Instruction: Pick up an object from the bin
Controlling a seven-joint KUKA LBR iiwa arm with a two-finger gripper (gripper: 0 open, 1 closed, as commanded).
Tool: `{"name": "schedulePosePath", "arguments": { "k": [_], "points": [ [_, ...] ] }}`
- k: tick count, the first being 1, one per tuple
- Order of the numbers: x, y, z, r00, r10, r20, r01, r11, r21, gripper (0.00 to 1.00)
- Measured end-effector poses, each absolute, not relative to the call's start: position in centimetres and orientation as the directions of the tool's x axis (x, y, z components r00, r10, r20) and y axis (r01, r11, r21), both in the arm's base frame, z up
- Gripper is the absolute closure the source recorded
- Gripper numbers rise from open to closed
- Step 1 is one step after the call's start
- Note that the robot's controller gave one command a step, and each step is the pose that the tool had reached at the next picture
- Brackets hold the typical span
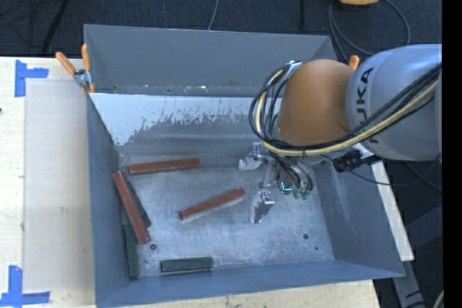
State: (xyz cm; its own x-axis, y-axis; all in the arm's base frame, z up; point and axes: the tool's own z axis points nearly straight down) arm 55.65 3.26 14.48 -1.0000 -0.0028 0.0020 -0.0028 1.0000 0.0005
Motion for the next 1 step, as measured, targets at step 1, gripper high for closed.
{"name": "schedulePosePath", "arguments": {
  "k": [1],
  "points": [
    [58.45,5.46,7.69,-0.984,-0.176,-0.013,-0.176,0.984,0.001,1.00]
  ]
}}
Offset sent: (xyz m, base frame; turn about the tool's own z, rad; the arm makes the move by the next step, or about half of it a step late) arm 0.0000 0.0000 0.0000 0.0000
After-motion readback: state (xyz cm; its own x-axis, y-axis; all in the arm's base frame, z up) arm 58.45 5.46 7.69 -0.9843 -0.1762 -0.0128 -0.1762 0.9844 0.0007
